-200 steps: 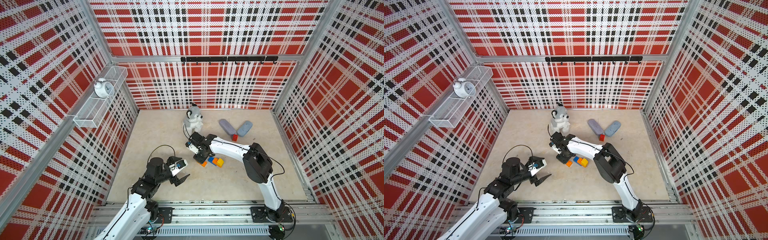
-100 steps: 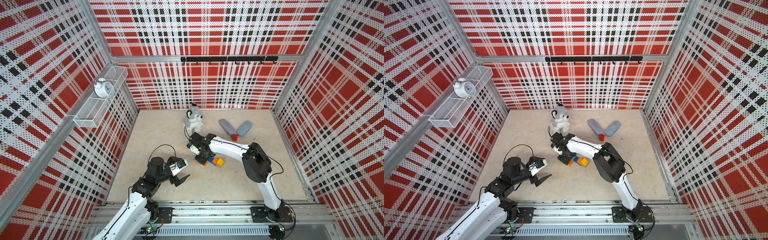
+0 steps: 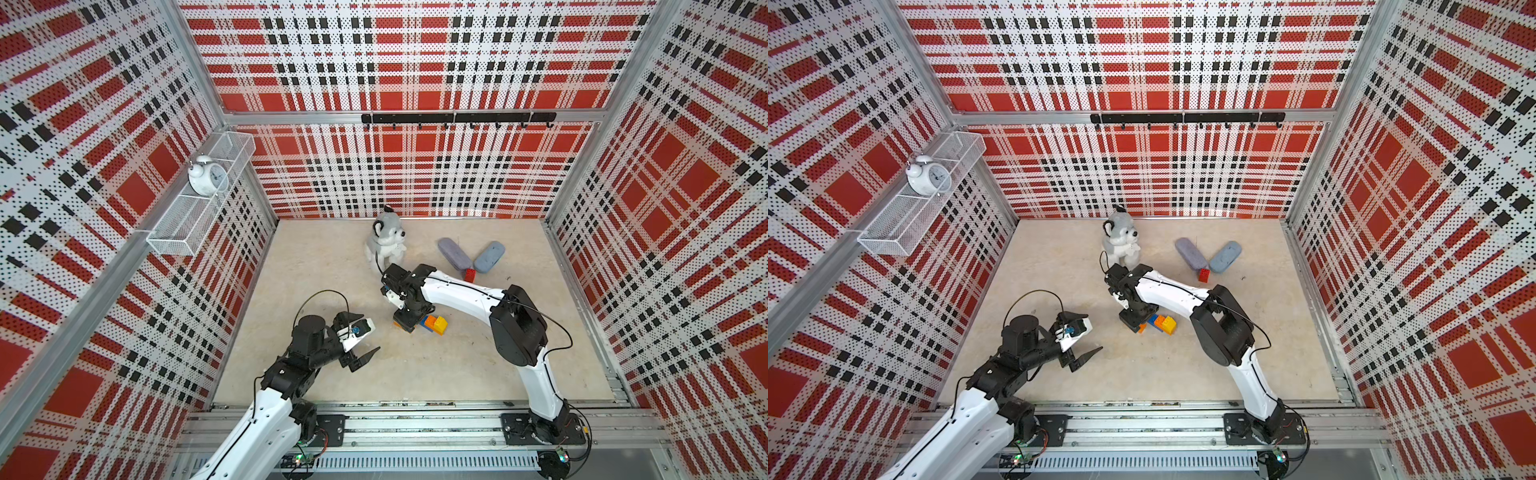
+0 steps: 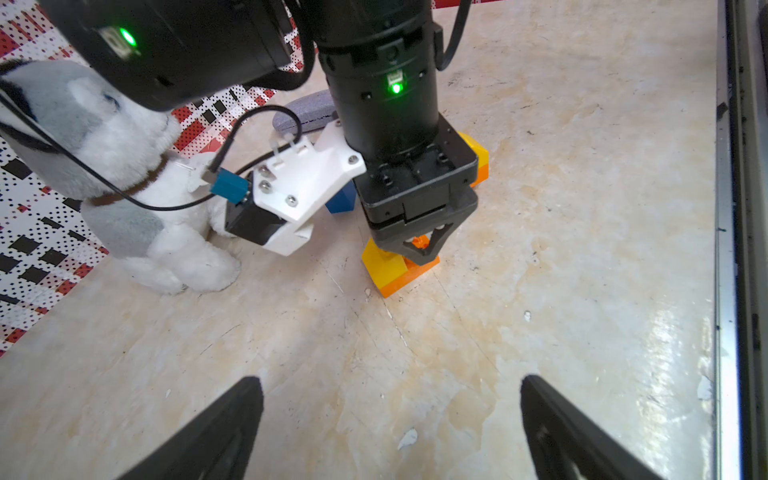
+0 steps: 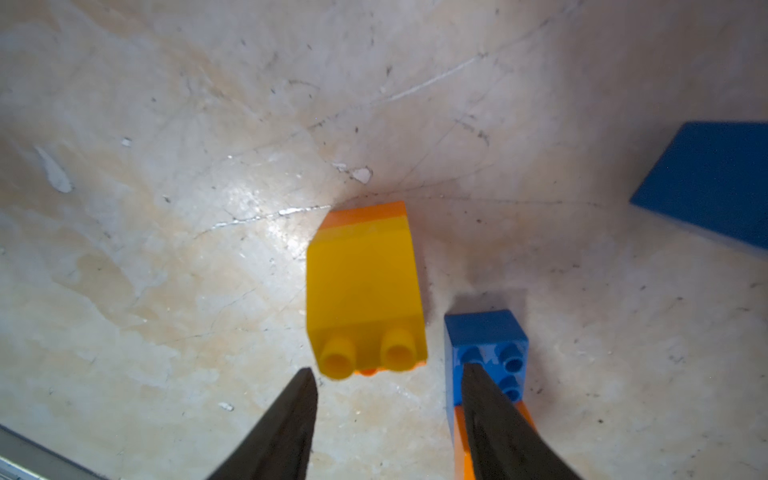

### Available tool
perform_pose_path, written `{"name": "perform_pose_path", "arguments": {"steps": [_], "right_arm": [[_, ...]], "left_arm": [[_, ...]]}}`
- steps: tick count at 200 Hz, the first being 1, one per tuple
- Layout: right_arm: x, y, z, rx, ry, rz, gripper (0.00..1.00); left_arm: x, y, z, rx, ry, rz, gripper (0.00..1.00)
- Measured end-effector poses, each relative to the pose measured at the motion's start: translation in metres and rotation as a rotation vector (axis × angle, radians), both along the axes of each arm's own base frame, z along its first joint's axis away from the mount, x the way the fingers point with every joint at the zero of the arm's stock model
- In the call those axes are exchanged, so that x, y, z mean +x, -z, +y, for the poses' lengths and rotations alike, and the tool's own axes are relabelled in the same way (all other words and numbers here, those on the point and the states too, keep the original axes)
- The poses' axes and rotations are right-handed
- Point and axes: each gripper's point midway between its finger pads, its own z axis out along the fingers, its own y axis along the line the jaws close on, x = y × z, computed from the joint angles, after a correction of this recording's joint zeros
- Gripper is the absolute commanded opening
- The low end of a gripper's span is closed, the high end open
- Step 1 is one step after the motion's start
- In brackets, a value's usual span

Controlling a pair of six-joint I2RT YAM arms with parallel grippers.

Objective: Assemble a fork with lego
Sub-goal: Assemble the lego brick with the lego brick.

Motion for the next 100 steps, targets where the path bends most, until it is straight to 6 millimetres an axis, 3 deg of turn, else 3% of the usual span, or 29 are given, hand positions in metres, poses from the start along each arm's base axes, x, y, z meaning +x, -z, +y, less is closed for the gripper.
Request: {"name": "perform_pose_path", "arguments": {"steps": [32, 100], "right_arm": [[-0.002, 0.001, 0.001, -0.002, 0.012, 0.002, 0.48], [0.0, 0.014, 0.004, -0.022, 0.008, 0.002, 0.42]], "left_arm": [[0.0, 0.0, 0.0, 0.001, -0.002, 0.0, 0.98], [0.002, -0.001, 0.001, 0.004, -0.005, -0.008, 0.98]]}}
